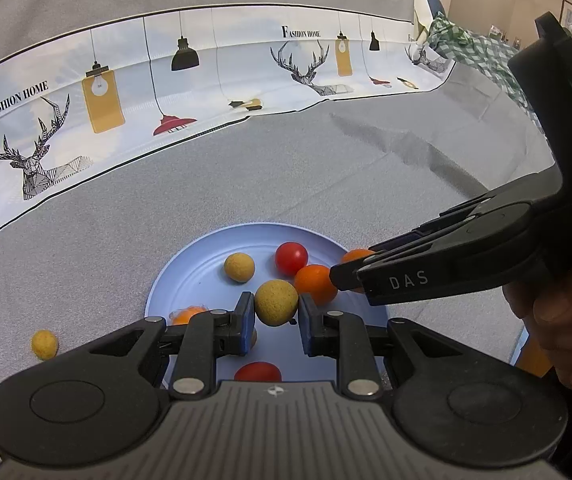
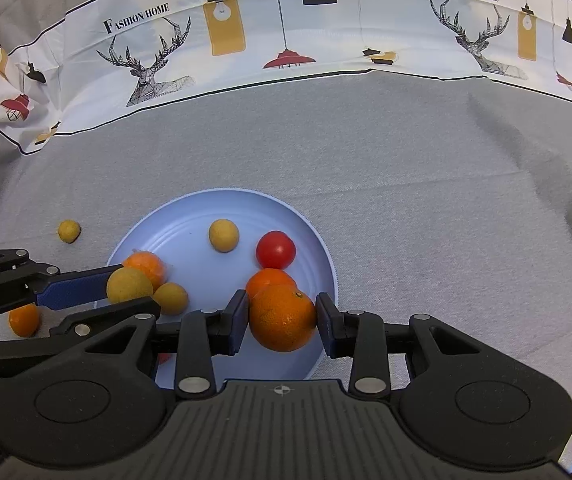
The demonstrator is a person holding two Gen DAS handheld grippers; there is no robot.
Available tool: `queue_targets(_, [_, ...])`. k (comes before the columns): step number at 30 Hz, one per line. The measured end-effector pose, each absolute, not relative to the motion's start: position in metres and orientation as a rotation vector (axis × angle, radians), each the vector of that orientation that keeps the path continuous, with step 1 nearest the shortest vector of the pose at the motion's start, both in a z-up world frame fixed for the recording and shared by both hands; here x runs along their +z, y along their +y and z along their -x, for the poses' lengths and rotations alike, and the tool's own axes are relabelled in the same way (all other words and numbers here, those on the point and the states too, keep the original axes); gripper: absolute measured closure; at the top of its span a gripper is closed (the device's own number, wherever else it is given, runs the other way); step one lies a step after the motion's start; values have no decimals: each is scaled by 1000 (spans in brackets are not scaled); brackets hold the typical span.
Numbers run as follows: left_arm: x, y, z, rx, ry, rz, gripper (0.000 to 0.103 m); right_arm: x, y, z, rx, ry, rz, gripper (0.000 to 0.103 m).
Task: Organize fruits
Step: 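Carry the yellow fruit and mandarin over the blue plate with both grippers, then open both grippers to drop the yellow fruit and mandarin onto the plate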
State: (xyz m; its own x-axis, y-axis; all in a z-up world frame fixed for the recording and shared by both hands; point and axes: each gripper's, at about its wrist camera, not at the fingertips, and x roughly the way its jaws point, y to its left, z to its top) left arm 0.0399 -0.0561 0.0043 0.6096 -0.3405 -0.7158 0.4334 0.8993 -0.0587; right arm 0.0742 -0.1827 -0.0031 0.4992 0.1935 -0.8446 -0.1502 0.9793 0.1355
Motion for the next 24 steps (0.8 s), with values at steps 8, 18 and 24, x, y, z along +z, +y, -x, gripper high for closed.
queue_targets(8, [5,-56,-40,-449,796,-122,78,-2,-181,-74,215,1023,-50,65])
queue_targets(18, [7,-50,-43,-434,805,-99,76,2,-180,-73,204,1001,-66,54])
queue_targets(24, [14,-37,-41,-394,794,-64,76,5,-176,-73,197,977,-78,53])
